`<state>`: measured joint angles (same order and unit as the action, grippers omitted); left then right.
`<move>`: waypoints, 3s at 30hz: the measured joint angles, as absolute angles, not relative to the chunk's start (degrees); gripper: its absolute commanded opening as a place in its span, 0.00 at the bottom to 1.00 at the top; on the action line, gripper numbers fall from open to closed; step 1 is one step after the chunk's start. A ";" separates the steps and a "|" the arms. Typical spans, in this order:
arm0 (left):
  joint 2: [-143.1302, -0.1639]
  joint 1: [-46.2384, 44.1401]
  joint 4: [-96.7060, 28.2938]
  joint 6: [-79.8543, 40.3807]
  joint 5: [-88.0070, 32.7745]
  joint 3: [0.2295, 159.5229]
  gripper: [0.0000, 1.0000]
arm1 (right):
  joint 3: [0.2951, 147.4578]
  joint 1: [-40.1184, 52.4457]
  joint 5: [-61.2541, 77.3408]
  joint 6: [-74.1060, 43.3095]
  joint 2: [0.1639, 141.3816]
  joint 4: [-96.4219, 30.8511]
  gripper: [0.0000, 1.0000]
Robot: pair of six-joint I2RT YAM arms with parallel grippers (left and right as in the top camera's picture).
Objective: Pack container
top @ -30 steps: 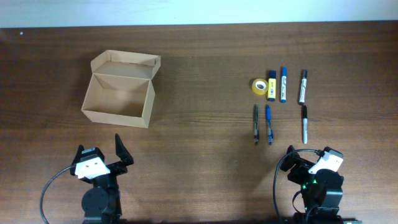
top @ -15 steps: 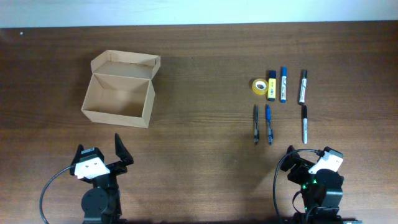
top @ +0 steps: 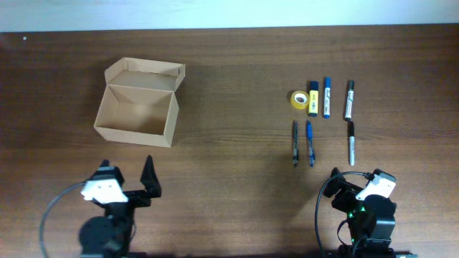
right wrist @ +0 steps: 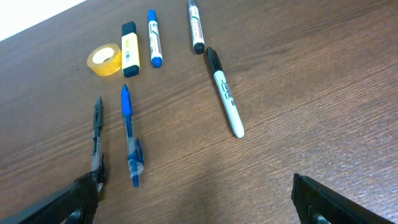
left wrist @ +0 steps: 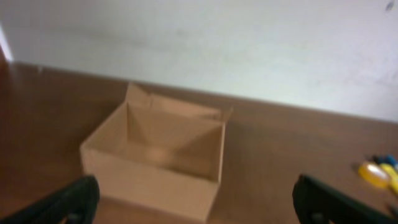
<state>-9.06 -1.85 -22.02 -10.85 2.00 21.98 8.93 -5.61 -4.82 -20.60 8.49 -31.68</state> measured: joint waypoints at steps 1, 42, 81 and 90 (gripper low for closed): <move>-12.01 -1.85 -25.56 -10.98 2.13 26.30 1.00 | 8.93 -5.61 -4.82 -20.56 8.49 -31.66 0.99; -110.63 -5.04 -63.57 -4.93 -8.91 96.14 0.76 | 8.88 -5.61 -4.80 -20.58 8.40 -31.64 0.99; -121.78 -33.87 -74.63 -31.64 3.38 119.07 0.02 | 8.88 -5.61 -4.80 -20.56 8.40 -31.64 0.99; -122.89 -40.62 -67.61 -41.10 6.31 119.17 0.02 | 8.88 -5.61 -4.80 -20.58 8.40 -31.64 0.99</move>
